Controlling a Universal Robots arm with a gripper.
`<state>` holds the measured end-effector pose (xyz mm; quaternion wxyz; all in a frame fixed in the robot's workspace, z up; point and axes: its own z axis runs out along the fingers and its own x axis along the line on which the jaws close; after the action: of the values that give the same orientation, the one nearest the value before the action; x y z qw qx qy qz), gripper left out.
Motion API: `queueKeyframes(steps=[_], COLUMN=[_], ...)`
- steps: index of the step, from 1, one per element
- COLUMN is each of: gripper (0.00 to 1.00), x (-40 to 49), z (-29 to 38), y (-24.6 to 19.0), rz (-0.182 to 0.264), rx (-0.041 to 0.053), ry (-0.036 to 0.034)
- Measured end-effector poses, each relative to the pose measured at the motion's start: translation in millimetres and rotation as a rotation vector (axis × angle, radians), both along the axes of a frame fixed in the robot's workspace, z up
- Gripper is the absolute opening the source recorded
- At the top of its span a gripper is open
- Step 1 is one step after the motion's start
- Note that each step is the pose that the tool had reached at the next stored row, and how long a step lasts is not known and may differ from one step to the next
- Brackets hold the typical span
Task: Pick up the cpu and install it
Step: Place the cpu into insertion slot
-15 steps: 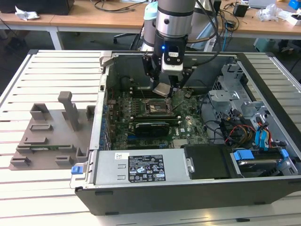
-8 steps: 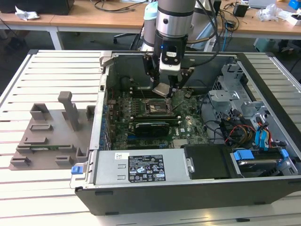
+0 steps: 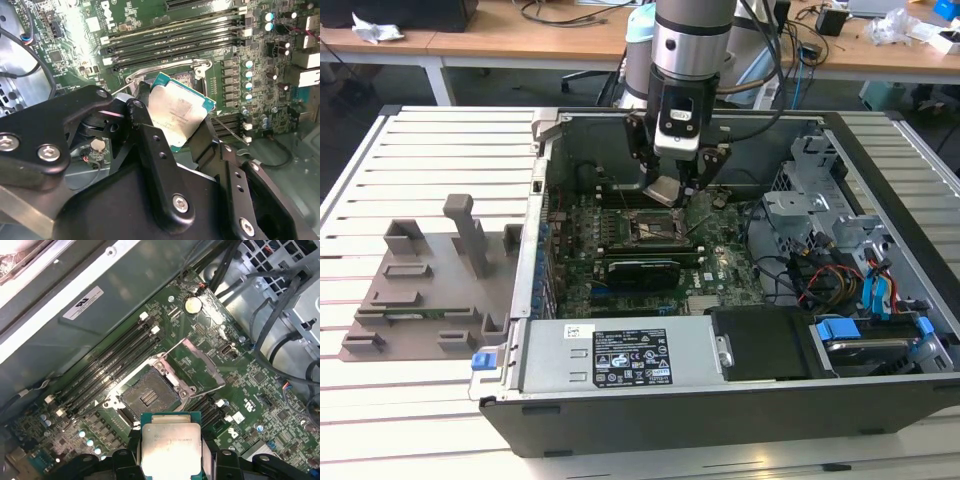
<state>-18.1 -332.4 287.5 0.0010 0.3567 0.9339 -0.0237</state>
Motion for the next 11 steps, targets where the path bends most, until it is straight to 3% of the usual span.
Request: queueKeyframes(steps=[11], gripper=[0.55], x=[0.0], z=[-0.2], y=[0.0], rz=[-0.094], rx=[-0.0002], ry=[0.0000])
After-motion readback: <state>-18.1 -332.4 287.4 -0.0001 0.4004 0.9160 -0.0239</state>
